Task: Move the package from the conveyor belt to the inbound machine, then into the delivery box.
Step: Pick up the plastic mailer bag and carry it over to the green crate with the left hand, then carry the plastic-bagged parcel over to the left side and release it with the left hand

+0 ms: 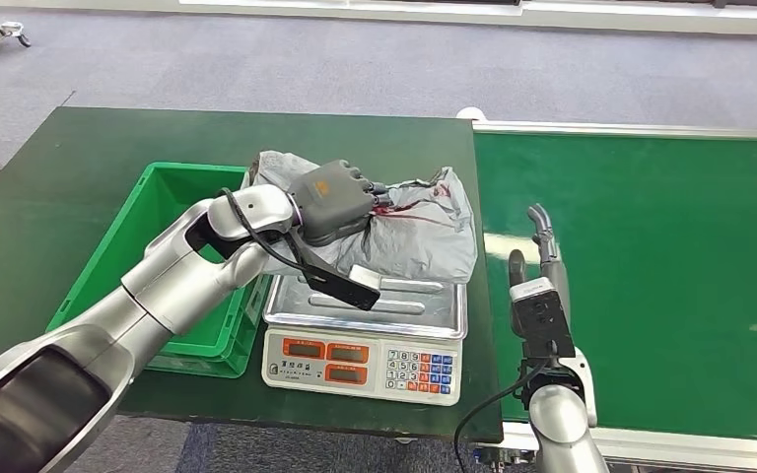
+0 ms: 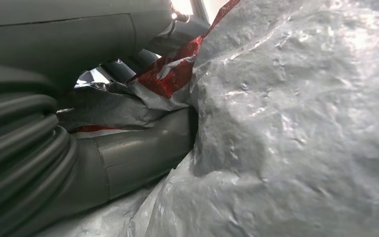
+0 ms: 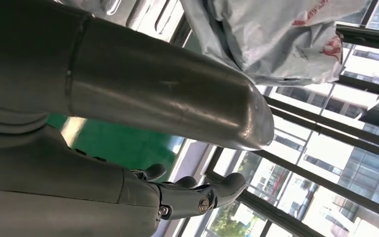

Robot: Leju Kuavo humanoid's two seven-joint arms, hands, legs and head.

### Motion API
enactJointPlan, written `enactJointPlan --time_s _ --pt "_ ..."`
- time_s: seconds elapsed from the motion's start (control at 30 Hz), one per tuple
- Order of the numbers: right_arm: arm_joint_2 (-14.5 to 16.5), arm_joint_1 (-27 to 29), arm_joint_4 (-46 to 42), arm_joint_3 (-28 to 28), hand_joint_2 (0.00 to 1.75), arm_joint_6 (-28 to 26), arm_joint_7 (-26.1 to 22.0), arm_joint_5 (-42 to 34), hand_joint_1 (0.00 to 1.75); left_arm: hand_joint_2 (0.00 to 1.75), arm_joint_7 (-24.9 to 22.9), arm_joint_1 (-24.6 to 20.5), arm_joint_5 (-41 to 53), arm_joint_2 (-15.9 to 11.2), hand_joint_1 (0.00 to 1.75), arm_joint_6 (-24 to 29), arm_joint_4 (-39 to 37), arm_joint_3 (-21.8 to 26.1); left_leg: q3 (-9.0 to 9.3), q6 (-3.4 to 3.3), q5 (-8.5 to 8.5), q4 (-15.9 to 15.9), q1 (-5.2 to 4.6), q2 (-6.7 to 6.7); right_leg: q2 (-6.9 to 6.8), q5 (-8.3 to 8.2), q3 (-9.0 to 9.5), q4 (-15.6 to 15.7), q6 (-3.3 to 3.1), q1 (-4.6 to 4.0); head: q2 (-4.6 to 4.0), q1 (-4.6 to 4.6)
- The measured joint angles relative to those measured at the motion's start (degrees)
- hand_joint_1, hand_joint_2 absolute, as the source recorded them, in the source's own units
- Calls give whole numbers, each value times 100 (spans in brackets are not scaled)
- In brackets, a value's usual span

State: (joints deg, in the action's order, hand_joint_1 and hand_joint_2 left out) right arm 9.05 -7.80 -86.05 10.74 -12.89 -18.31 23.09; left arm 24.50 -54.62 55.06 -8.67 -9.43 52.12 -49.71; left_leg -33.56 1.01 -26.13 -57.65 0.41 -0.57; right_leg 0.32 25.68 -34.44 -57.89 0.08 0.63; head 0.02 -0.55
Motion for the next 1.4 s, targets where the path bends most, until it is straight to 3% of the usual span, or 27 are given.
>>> enactJointPlan --time_s 0.17,0.33,0.5,0.77,0.8,0.9,0.93,1.13,1.4 --pt "0 56 -37 -17 0 -7 28 74 0 175 -407 3 154 -74 175 155 -235 268 0 0 0 1 0 4 4 0 0 0 0 0 0 1" --pt "-2 238 -180 -126 0 -28 88 143 0 175 -643 112 146 -473 175 937 -1048 978 10 2 -1 11 2 41 45 -6 -9 -2 -9 -1 0 0" --pt "-3 447 -361 -263 0 -16 106 165 0 175 -928 717 422 -852 175 1665 -1421 1787 14 9 2 20 3 41 53 0 -13 -2 -16 -3 0 -2" --pt "-2 766 -680 -450 0 -15 117 250 0 175 -1437 1723 1350 -925 175 1783 -1140 3059 3 8 -7 20 -1 39 53 4 -19 0 -17 2 0 0" --pt "2 782 -698 -460 0 -7 119 257 0 175 -1484 1821 1460 -927 156 1781 -1068 3200 3 9 -8 20 -2 39 53 4 -20 0 -17 2 0 0" --pt "18 794 -720 -511 0 16 122 265 0 175 -1556 2137 1666 -933 25 1773 -805 3607 4 9 -8 20 -1 41 53 4 -21 0 -17 1 0 0" --pt "21 795 -722 -527 0 19 124 266 0 175 -1553 2247 1687 -933 0 1771 -700 3731 4 10 -8 20 -1 41 53 4 -21 0 -18 1 0 -1" --pt "26 786 -722 -554 0 -3 131 270 0 175 -1413 2809 1670 -774 0 1767 120 4324 1 11 -7 20 0 39 50 4 -24 0 -18 0 0 -1" --pt "34 746 -721 -554 0 -15 231 377 0 175 -1674 3065 1644 -387 0 1829 1060 4529 -2 9 -8 19 -2 31 48 4 -21 0 -17 2 0 0"
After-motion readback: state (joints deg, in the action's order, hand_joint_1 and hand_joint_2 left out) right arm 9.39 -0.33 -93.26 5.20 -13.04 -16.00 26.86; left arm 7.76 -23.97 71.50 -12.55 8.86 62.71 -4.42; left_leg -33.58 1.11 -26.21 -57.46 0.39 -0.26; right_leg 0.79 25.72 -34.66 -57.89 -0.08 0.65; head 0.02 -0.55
